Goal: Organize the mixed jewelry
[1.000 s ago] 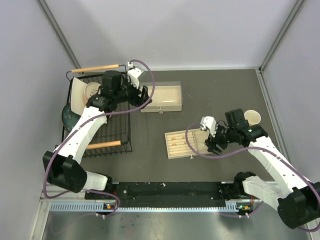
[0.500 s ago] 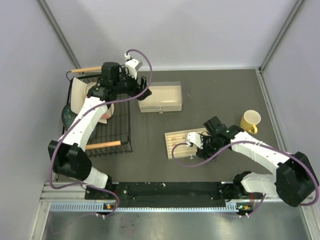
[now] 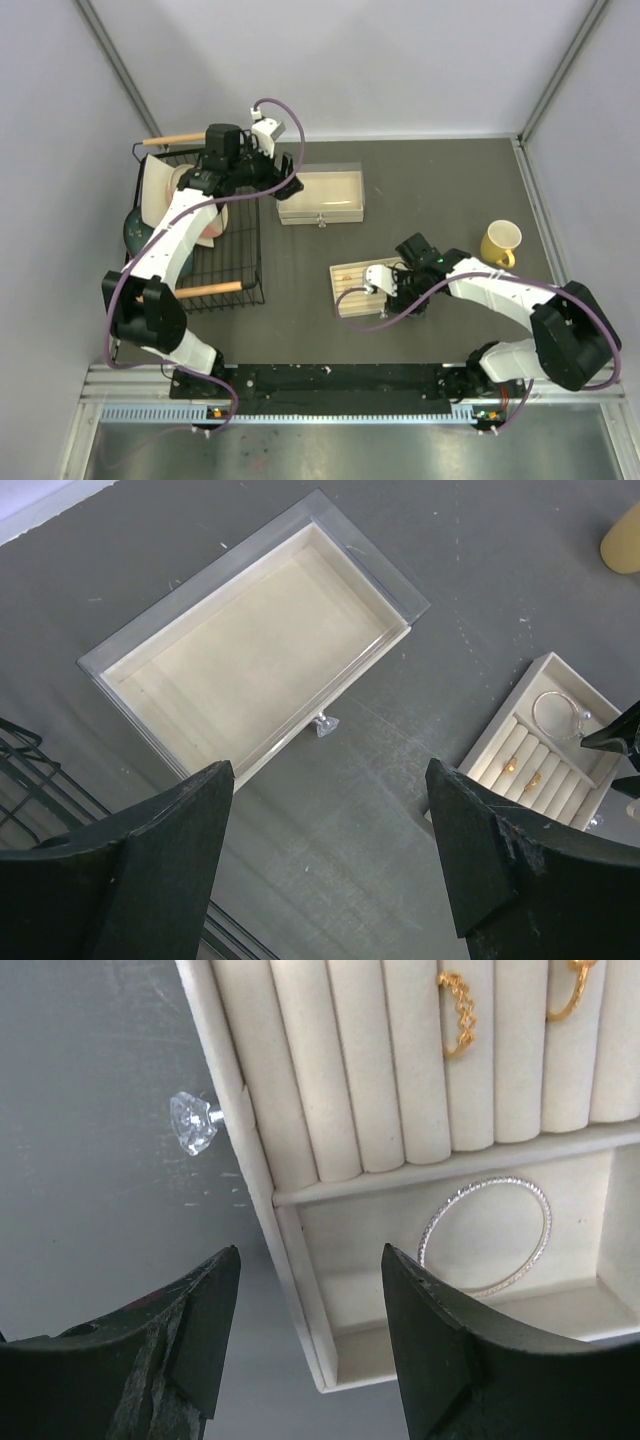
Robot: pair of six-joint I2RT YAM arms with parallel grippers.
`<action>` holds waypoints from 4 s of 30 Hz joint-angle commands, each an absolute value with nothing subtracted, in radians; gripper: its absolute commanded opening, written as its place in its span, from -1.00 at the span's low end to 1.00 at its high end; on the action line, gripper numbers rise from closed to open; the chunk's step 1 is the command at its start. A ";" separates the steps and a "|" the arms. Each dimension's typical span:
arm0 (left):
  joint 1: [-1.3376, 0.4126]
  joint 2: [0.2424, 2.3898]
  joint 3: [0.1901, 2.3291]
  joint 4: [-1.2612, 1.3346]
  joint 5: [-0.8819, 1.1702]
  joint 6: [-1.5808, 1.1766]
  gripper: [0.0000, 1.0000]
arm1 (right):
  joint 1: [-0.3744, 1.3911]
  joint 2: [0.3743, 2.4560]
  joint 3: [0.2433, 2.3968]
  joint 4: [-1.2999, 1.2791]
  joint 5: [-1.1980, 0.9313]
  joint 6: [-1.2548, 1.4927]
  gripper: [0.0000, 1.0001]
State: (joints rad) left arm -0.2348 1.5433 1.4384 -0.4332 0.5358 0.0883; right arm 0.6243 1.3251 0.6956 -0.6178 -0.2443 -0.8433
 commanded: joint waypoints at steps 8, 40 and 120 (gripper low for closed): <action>-0.224 1.575 1.488 -0.394 0.569 0.097 0.67 | 0.692 1.382 0.732 -0.529 -0.232 -0.822 0.12; -0.308 2.169 2.183 -0.528 0.171 -0.026 0.77 | 0.807 1.361 0.868 -0.634 -0.140 -0.729 -1.00; -0.460 2.088 1.810 -0.618 0.126 -0.207 0.47 | 0.994 1.485 1.084 -0.647 -0.196 -0.627 -1.00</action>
State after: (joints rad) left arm -0.4435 2.1159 1.8553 -0.5285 0.1013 -0.1738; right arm 0.9730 1.4685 1.0157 -0.6891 -0.1608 -0.6540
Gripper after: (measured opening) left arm 0.741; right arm 0.034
